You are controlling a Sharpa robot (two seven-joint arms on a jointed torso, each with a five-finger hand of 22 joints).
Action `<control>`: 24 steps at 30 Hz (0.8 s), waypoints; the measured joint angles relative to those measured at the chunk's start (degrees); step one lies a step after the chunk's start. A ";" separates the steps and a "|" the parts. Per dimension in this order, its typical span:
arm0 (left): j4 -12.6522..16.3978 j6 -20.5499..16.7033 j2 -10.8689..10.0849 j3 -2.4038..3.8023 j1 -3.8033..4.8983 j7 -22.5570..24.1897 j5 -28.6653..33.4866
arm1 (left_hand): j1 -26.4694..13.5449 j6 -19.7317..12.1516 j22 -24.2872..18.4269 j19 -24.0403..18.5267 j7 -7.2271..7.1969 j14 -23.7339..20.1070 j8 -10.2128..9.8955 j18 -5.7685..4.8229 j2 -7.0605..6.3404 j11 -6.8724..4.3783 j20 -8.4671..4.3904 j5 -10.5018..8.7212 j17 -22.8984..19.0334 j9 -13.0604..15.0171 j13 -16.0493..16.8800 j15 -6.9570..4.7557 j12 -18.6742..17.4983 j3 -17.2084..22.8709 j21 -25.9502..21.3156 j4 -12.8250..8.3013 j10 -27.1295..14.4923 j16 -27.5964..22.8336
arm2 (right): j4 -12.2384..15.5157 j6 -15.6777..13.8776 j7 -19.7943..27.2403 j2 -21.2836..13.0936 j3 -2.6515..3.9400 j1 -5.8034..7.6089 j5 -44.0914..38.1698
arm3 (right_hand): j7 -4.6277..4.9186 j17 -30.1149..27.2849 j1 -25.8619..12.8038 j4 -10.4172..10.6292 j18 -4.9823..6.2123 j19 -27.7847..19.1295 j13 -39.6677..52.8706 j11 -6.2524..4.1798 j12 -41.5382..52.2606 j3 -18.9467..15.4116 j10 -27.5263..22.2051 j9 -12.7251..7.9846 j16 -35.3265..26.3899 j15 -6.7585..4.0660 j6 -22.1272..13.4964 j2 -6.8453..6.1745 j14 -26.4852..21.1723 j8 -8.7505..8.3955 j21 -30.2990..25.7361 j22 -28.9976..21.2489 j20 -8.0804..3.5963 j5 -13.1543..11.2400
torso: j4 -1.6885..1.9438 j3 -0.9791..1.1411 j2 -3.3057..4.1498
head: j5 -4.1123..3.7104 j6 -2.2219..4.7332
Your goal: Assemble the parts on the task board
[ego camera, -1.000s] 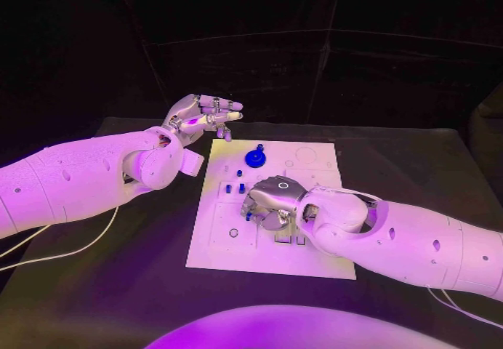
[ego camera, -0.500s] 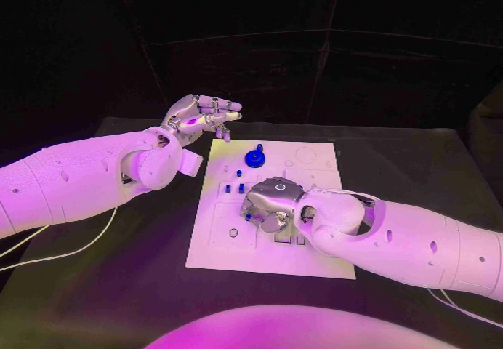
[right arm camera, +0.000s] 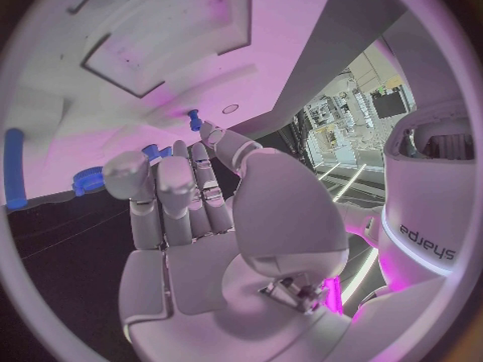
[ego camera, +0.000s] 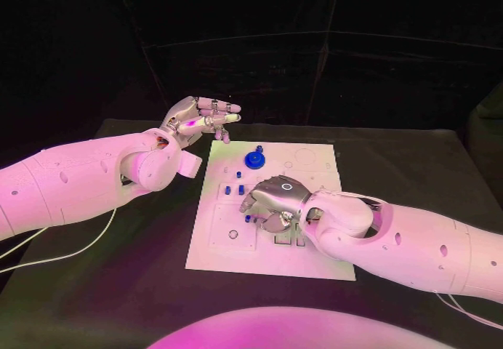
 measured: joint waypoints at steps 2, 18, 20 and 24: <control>-0.01 0.03 -0.04 0.00 0.00 -0.04 0.00 | 0.00 0.00 0.00 0.00 0.00 0.00 0.00 0.00 0.00 0.00 0.00 0.00 0.00 0.00 0.00 0.00 0.00 0.00 0.00 0.00 0.00 0.00 | 1.60 -1.31 0.41 -2.11 0.02 -0.01 0.80 | 0.00 0.00 0.00 0.02 -0.01 0.00 0.03 0.00 0.40 -0.33 0.00 0.00 0.00 0.00 0.00 0.00 0.00 0.00 0.00 0.00 0.00 0.00 | 0.00 0.01 -0.03 | -0.02 0.08; -0.19 0.18 -0.12 -0.03 0.01 -0.24 0.00 | 0.00 0.00 -0.04 0.00 0.00 0.00 0.00 0.00 0.00 0.21 0.00 0.00 -0.08 0.00 0.01 0.00 0.00 0.00 0.00 0.00 -0.20 0.00 | 4.09 -0.43 -2.75 -14.67 2.68 6.59 6.22 | -1.82 -2.16 -0.05 2.01 0.00 -0.19 0.03 -0.43 2.73 -10.26 -2.47 0.06 -1.21 0.00 -2.23 -1.92 0.00 0.00 -1.32 -1.43 -0.19 0.55 | -0.18 -0.08 -0.22 | -1.74 1.43; -0.25 0.21 -0.06 -0.03 0.01 -0.25 0.00 | 0.00 0.00 -0.04 0.00 0.00 0.00 0.00 0.00 0.00 0.21 0.00 0.00 -0.08 0.00 0.00 0.00 0.00 0.00 0.00 0.00 -0.20 0.00 | 3.63 0.69 -3.51 -14.89 2.69 6.82 6.23 | -2.03 -2.32 0.20 2.20 0.01 -0.19 0.05 -0.52 2.86 -10.89 -2.56 0.06 -1.21 0.00 -2.44 -1.92 0.00 0.00 -1.32 -1.54 -0.19 0.55 | -0.20 -0.07 -0.20 | -1.79 1.52; -0.31 0.26 0.03 -0.03 0.01 -0.27 0.00 | 0.00 0.00 -0.04 0.00 0.00 0.00 0.00 0.00 0.00 0.21 0.00 0.00 -0.08 0.00 0.01 0.00 0.00 0.00 0.00 0.00 -0.20 0.00 | 2.84 2.72 -4.53 -14.60 2.71 7.05 6.09 | -2.03 -2.43 1.03 2.21 0.00 -0.19 0.08 -0.52 3.36 -11.53 -2.56 0.14 -1.51 0.00 -2.44 -1.11 0.00 0.00 -1.32 -1.58 -0.19 0.55 | -0.21 -0.02 -0.15 | -1.79 1.55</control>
